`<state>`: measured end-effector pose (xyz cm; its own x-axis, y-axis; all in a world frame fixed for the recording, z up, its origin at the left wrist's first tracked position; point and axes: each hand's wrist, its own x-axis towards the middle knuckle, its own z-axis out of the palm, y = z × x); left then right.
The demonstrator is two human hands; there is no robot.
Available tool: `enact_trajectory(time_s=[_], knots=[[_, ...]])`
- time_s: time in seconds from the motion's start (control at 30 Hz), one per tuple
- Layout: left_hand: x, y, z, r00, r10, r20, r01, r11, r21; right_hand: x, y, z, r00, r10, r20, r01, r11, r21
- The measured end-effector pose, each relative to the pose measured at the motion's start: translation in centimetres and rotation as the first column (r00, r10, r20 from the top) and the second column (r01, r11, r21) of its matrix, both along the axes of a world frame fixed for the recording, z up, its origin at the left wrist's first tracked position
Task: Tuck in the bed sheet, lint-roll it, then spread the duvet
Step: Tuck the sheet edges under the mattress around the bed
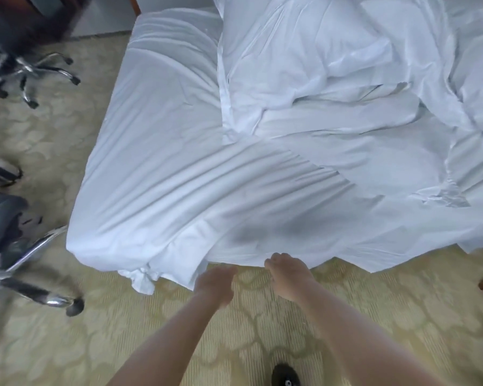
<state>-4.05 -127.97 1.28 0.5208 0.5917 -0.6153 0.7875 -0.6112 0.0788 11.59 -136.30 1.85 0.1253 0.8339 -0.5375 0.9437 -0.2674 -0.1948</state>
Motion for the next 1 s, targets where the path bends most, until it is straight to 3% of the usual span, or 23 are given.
enact_trajectory(time_s=[0.17,0.3,0.37,0.47,0.53,0.67,0.77,1.0], knots=[[-0.4,1.0,-8.5,0.997,-0.018,0.074,0.006,0.987,0.160,-0.1,1.6,-8.9,0.968,0.167,0.187,-0.189,0.976,0.107],[-0.8,1.7,-16.5,0.982,-0.128,0.142,0.071,0.932,0.355,-1.0,2.3,-18.5,0.911,0.197,0.363,-0.322,0.890,0.324],[-0.8,2.5,-19.8,0.945,-0.224,0.239,0.079,0.863,0.499,-1.4,2.9,-22.5,0.889,0.181,0.420,-0.350,0.860,0.370],[-1.4,3.8,-25.5,0.911,-0.340,0.236,0.082,0.707,0.702,-1.9,4.1,-28.6,0.826,0.118,0.551,-0.434,0.756,0.490],[-1.6,4.6,-28.3,0.896,-0.397,0.200,0.082,0.589,0.804,-1.9,5.0,-31.5,0.759,0.032,0.651,-0.453,0.743,0.492],[-2.2,5.8,-32.8,0.920,-0.384,0.076,0.103,0.427,0.898,-1.6,6.0,-34.8,0.630,-0.113,0.768,-0.434,0.769,0.469],[-2.5,6.5,-34.4,0.919,-0.393,0.035,0.117,0.356,0.927,-1.2,7.1,-36.6,0.565,-0.188,0.803,-0.499,0.698,0.514],[-3.0,7.9,-34.8,0.894,-0.442,0.067,0.085,0.315,0.945,-0.1,8.2,-37.9,0.678,-0.215,0.703,-0.601,0.389,0.698]])
